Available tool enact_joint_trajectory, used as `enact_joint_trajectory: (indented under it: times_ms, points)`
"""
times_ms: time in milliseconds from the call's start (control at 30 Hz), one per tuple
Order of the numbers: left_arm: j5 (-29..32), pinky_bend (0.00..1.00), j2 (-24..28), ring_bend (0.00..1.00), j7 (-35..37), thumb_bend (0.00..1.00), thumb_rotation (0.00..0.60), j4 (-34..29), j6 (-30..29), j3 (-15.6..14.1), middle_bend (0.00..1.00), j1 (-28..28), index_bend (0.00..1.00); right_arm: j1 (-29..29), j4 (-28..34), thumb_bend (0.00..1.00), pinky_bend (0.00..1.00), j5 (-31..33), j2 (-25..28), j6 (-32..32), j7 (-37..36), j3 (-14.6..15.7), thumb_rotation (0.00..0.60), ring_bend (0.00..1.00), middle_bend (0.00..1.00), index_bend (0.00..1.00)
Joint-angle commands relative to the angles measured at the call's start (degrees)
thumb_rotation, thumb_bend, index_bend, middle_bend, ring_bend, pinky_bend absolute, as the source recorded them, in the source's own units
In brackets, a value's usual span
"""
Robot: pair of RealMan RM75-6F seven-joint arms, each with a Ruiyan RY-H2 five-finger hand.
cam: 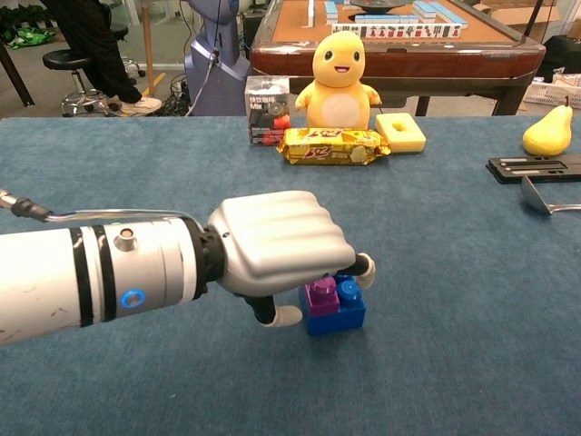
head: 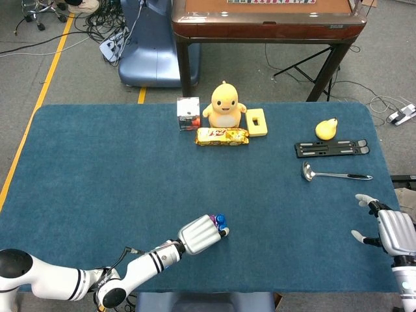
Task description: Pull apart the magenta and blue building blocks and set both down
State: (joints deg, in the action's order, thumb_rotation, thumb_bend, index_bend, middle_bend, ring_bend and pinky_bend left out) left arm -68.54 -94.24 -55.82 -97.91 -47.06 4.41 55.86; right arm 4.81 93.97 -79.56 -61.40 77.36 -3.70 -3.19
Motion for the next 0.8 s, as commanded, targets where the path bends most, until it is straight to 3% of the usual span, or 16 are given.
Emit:
enact_joint_trajectory:
  times_ms: [33, 800]
  points:
    - [1.23, 1.00, 0.07, 1.00, -0.61, 0.34, 0.600, -0.30, -0.68, -0.18, 1.00, 0.41, 0.32, 0.03, -0.12, 0.00, 0.65, 0.01, -0.11, -0.10, -0.11, 0.02, 0.600, 0.39, 0.34, 0.24]
    - [4.25, 1.00, 1.81, 1.00, 0.00, 0.34, 0.600, -1.63, -3.67, -3.37, 1.00, 1.37, 0.40, 0.55, -0.45, 0.00, 0.65, -0.25, -0.79, -0.73, -0.12, -0.02, 0.600, 0.39, 0.34, 0.24]
